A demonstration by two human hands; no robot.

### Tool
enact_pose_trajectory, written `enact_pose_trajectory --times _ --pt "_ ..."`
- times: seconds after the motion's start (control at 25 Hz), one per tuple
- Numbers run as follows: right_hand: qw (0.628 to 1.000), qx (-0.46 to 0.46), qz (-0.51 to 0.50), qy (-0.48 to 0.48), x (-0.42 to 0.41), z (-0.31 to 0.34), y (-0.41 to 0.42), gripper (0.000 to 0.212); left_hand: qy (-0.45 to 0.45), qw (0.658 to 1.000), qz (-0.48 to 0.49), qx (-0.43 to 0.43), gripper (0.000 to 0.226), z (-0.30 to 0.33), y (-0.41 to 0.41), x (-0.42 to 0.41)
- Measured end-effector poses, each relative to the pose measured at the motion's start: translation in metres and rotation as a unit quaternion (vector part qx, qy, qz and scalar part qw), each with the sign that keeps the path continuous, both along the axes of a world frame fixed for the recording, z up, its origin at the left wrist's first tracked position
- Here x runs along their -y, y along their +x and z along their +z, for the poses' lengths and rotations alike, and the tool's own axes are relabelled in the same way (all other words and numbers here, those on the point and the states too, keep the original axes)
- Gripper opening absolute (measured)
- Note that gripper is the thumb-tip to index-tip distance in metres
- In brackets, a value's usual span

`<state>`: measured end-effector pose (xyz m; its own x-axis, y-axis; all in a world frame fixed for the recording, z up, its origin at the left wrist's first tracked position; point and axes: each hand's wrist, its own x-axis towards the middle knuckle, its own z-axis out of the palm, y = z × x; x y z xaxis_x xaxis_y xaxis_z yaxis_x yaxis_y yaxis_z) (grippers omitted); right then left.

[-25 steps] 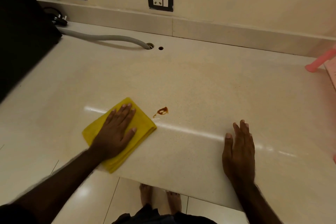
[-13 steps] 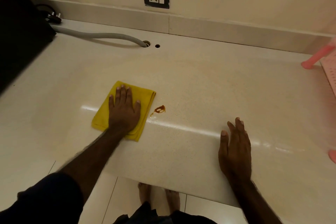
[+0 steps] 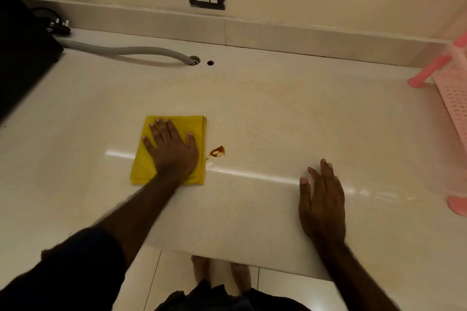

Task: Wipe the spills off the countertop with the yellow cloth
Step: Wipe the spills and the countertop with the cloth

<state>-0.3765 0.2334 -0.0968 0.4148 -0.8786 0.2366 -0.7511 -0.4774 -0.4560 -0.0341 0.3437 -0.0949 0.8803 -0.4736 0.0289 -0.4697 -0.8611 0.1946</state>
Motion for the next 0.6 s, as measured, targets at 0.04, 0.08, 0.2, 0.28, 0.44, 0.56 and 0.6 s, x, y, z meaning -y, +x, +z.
enact_pose_trajectory --times 0.04,0.08,0.2,0.28,0.44,0.56,0.6 --pt "1.000 0.000 -0.004 -0.007 -0.001 0.001 0.000 0.063 0.000 1.000 -0.024 0.001 0.082 0.001 0.005 0.013" --pt "1.000 -0.002 -0.008 -0.009 -0.001 0.001 0.000 0.062 0.000 0.999 -0.049 0.001 0.082 0.001 0.007 0.024" --pt "1.000 0.000 -0.017 -0.007 -0.002 0.002 -0.001 0.059 0.000 0.993 -0.115 0.005 0.082 -0.001 0.001 0.045" --pt "1.000 0.003 -0.020 -0.011 -0.003 0.002 -0.002 0.060 -0.009 0.986 -0.165 0.014 0.080 -0.003 -0.014 0.049" --pt "1.000 0.005 -0.020 0.001 -0.002 0.001 -0.003 0.061 -0.037 0.956 -0.284 0.061 0.073 -0.006 -0.053 0.036" --pt "1.000 0.007 -0.020 0.000 -0.001 0.001 -0.003 0.059 -0.022 0.931 -0.357 0.069 0.074 -0.004 -0.064 0.011" --pt "1.000 0.007 -0.019 -0.007 -0.002 0.001 -0.002 0.058 -0.018 0.922 -0.380 0.073 0.074 -0.004 -0.063 0.001"
